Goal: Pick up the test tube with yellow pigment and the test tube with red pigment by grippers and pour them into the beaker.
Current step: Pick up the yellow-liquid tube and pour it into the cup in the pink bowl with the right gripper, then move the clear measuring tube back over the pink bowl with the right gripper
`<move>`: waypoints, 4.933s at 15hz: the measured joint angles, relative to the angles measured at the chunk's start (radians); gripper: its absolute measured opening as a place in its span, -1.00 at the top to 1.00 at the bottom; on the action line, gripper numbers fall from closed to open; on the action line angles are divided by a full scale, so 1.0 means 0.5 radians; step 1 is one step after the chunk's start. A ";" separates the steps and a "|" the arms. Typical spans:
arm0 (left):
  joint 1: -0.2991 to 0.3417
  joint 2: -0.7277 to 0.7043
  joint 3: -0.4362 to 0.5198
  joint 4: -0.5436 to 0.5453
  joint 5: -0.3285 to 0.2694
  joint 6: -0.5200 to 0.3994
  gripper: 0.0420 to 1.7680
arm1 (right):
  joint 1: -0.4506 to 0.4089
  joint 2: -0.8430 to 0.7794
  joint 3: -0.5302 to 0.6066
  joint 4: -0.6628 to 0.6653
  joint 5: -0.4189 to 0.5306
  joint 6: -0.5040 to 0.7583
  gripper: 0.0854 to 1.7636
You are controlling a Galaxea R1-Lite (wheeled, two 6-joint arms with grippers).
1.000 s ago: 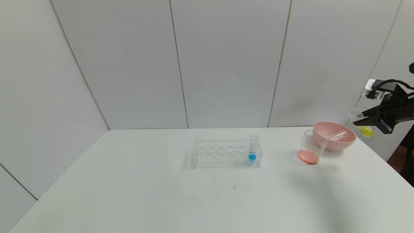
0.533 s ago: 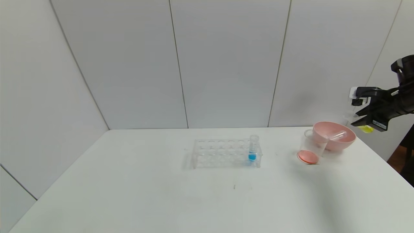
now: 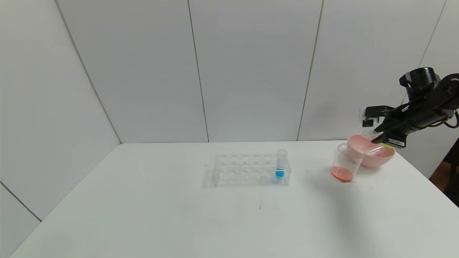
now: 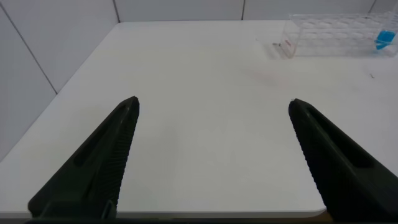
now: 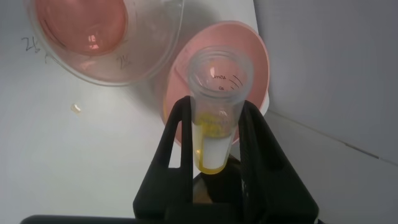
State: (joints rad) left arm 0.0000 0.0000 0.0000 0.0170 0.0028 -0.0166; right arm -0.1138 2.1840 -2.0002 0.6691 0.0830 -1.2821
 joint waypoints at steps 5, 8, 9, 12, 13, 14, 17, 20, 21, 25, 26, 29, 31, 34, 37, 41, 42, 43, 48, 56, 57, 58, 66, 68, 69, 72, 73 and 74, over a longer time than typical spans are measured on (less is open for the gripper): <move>0.000 0.000 0.000 0.000 0.000 0.000 -0.94 | 0.137 -0.003 -0.001 0.089 -0.113 -0.042 0.51; 0.000 0.000 0.000 0.000 0.000 0.000 -0.94 | 0.166 -0.009 -0.001 0.158 -0.208 -0.063 0.51; 0.000 0.000 0.000 0.000 0.000 0.000 -0.94 | 0.170 -0.009 0.000 0.160 -0.254 -0.080 0.51; 0.000 0.000 0.000 0.000 -0.001 0.000 -0.94 | 0.187 -0.007 0.000 0.161 -0.369 -0.099 0.51; 0.000 0.000 0.000 0.000 0.000 0.000 -0.94 | 0.194 -0.005 0.000 0.163 -0.397 -0.101 0.51; 0.000 0.000 0.000 0.000 0.000 0.000 -0.94 | 0.202 -0.002 0.000 0.178 -0.431 -0.113 0.51; 0.000 0.000 0.000 0.000 0.000 0.000 -0.94 | 0.236 -0.001 0.000 0.234 -0.513 -0.130 0.51; 0.000 0.000 0.000 0.000 0.000 0.000 -0.94 | 0.265 0.006 0.000 0.275 -0.616 -0.150 0.51; 0.000 0.000 0.000 0.000 0.000 0.000 -0.94 | 0.274 0.009 0.000 0.280 -0.638 -0.154 0.51; 0.000 0.000 0.000 0.000 0.000 0.001 -0.94 | 0.308 0.031 0.000 0.273 -0.754 -0.157 0.51; 0.000 0.000 0.000 0.000 -0.001 0.000 -0.94 | 0.319 0.035 0.000 0.266 -0.795 -0.161 0.51; 0.000 0.000 0.000 0.000 0.000 0.000 -0.94 | 0.343 0.040 0.000 0.259 -0.850 -0.171 0.51; 0.000 0.000 0.000 0.000 0.000 0.001 -0.94 | 0.359 0.038 0.000 0.258 -0.902 -0.173 0.51; 0.000 0.000 0.000 0.000 -0.001 0.000 -0.94 | 0.393 0.034 0.000 0.266 -1.083 -0.208 0.51; 0.000 0.000 0.000 0.000 0.000 0.001 -0.94 | 0.416 0.029 0.000 0.264 -1.115 -0.215 0.51; 0.000 0.000 0.000 0.000 0.000 0.000 -0.94 | 0.445 0.027 0.000 0.260 -1.226 -0.248 0.51; 0.000 0.000 0.000 0.000 -0.001 0.000 -0.94 | 0.457 0.027 0.000 0.258 -1.258 -0.253 0.51; 0.000 0.000 0.000 0.000 0.000 0.000 -0.94 | 0.470 0.027 0.000 0.258 -1.280 -0.259 0.51; 0.000 0.000 0.000 0.000 0.000 0.000 -0.94 | 0.505 0.020 0.000 0.263 -1.394 -0.289 0.51; 0.000 0.000 0.000 0.000 -0.001 0.001 -0.94 | 0.515 -0.012 0.000 0.265 -1.408 -0.274 0.51; 0.000 0.000 0.000 0.000 -0.001 0.000 -0.94 | 0.506 -0.021 0.000 0.267 -1.391 -0.259 0.51; 0.000 0.000 0.000 0.000 0.000 0.000 -0.94 | 0.497 -0.030 0.000 0.269 -1.356 -0.208 0.51; 0.000 0.000 0.000 0.000 -0.001 0.000 -0.94 | 0.349 -0.127 0.003 0.305 0.116 1.060 0.51; 0.000 0.000 0.000 0.000 0.000 0.000 -0.94 | 0.261 -0.175 0.052 0.159 0.392 1.208 0.51; 0.000 0.000 0.000 -0.001 -0.001 0.000 -0.94 | 0.198 -0.211 0.098 0.080 0.556 1.244 0.51; 0.000 0.000 0.000 0.000 0.000 0.000 -0.94 | -0.023 -0.356 0.296 -0.204 0.929 1.369 0.51; 0.000 0.000 0.000 0.000 0.000 0.000 -0.94 | -0.093 -0.404 0.357 -0.287 1.016 1.415 0.51; 0.000 0.000 0.000 -0.001 0.000 0.001 -0.94 | -0.172 -0.452 0.423 -0.372 1.090 1.491 0.51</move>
State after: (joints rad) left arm 0.0000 0.0000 0.0000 0.0166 0.0028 -0.0162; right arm -0.2000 1.9579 -1.7887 0.4830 0.6281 -0.5364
